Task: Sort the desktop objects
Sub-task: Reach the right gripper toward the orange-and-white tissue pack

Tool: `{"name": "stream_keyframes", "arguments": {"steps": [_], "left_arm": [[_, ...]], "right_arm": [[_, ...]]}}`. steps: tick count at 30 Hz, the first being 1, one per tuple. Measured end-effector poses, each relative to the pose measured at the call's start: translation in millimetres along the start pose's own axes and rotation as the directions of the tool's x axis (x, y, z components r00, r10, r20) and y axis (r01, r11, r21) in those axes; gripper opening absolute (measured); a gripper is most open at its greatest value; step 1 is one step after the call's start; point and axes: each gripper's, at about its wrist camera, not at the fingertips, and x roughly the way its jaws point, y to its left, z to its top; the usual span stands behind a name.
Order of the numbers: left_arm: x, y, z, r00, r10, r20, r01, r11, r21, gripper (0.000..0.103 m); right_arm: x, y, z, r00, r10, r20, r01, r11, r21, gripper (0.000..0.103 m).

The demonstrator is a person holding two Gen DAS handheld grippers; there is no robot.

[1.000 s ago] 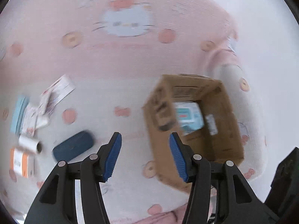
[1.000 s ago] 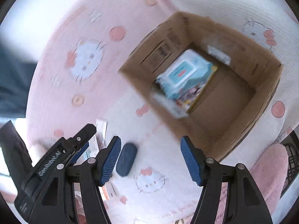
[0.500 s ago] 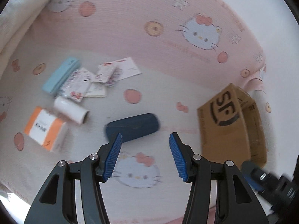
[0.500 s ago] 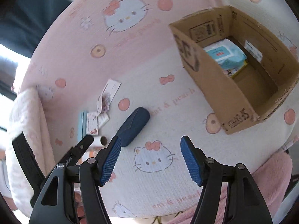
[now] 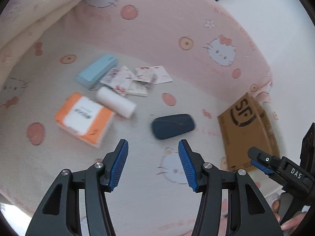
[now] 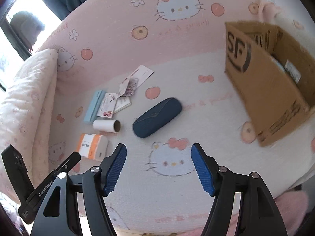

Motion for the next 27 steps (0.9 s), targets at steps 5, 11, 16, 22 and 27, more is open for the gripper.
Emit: {"name": "stream_keyframes", "arguments": {"steps": [5,11,16,22,27], "left_arm": [[-6,34,-14,1.000,-0.017,0.024,0.018,0.999,-0.040,0.058],[14,72,-33,0.998,0.062,-0.022,-0.063,0.996,-0.061,0.058],[24,105,-26,0.997,0.073,-0.027,-0.075,0.993,-0.092,0.062],[48,151,-22,0.996,0.083,-0.037,-0.091,0.951,-0.295,0.065],[61,145,-31,0.992,0.126,-0.007,-0.121,0.937,-0.327,0.065]], "right_arm": [[21,23,-16,0.998,0.060,-0.031,-0.061,0.998,-0.034,0.066],[53,49,-29,0.990,0.111,-0.081,-0.119,0.989,-0.090,0.066],[83,67,-35,0.972,0.191,-0.138,-0.198,0.979,-0.040,0.066],[132,87,-33,0.954,0.229,-0.195,-0.225,0.973,0.042,0.066],[170,89,-38,0.933,0.272,-0.237,-0.238,0.958,0.162,0.066]]}}
